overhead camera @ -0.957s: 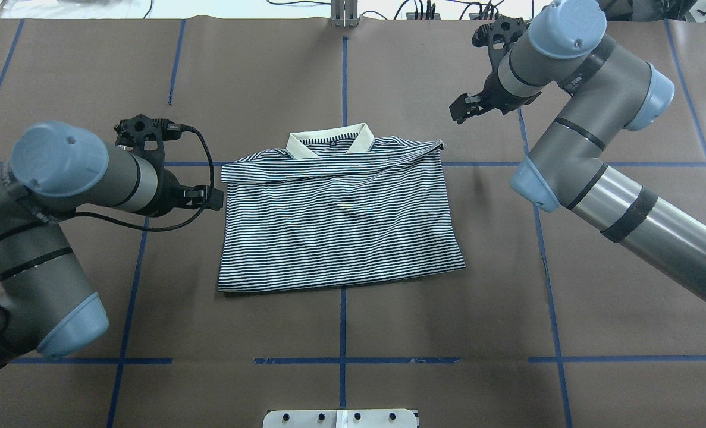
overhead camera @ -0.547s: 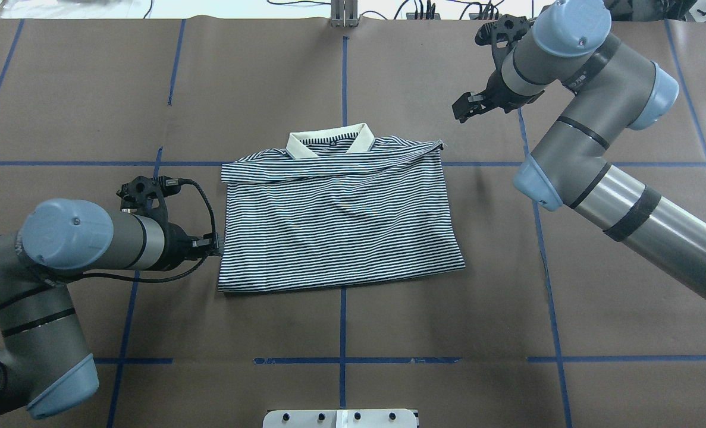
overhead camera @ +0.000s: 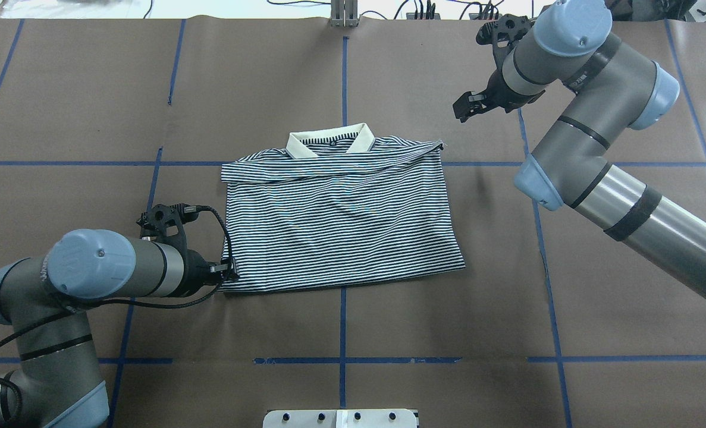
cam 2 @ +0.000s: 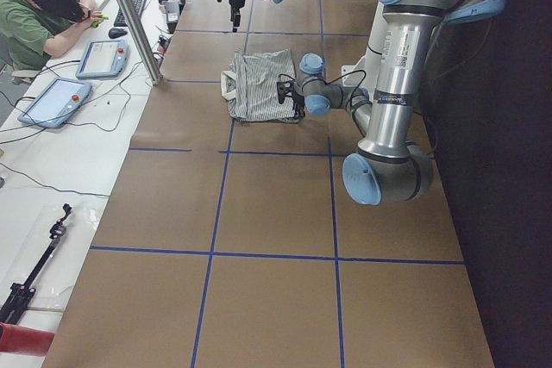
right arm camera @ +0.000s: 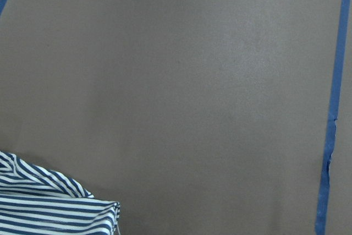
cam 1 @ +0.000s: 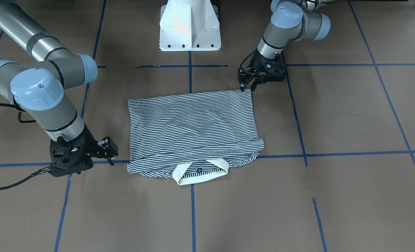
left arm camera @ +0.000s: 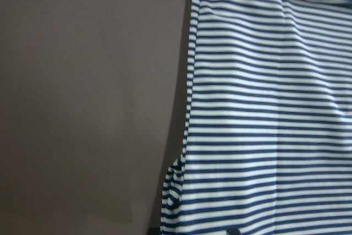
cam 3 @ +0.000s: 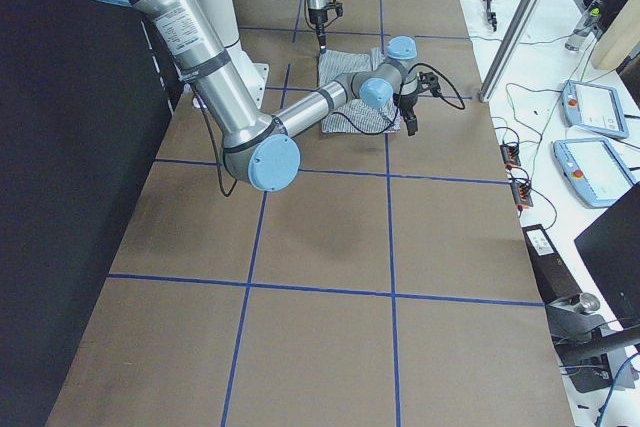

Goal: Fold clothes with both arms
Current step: 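Raise the right gripper away while the left gripper moves to the folded shirt's side edge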

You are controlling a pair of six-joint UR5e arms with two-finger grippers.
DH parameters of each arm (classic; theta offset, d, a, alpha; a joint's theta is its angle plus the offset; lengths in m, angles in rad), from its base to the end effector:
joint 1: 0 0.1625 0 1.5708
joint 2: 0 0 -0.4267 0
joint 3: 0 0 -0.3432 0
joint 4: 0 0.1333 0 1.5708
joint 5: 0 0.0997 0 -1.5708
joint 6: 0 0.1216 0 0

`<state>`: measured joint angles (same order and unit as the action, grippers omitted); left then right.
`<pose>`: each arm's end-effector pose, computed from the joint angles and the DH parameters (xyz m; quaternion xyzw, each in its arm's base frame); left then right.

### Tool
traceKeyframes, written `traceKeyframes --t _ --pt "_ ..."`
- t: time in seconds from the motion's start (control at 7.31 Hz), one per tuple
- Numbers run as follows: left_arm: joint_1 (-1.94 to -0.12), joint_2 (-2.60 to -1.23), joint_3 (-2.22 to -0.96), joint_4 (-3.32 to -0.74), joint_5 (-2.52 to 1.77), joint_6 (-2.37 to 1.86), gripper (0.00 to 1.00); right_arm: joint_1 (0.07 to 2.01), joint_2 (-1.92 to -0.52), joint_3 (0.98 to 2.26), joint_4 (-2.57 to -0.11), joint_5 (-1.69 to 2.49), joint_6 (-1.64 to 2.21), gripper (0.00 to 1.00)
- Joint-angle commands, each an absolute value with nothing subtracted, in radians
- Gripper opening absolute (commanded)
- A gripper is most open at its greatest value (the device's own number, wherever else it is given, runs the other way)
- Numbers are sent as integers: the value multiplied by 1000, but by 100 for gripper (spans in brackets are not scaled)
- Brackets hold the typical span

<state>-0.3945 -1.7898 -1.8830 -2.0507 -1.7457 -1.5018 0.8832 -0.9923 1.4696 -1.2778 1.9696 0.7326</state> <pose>0.4582 -0.3122 0.3842 0.0364 0.4871 -0.0995 0.8669 -0.3700 -0.5861 0.3731 0.1596 -0.3793 -0.0540 0.9098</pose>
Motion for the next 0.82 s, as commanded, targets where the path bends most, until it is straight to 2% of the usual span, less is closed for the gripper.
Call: traceKeyframes --t 0.0,0.68 --pt "-382 -1793 -1868 -2046 -1740 -1502 49 884 -992 1470 -1278 1970 733 100" --pt "-385 -1784 -1864 -2042 -1738 -1494 49 884 -992 1468 -1278 1968 733 100"
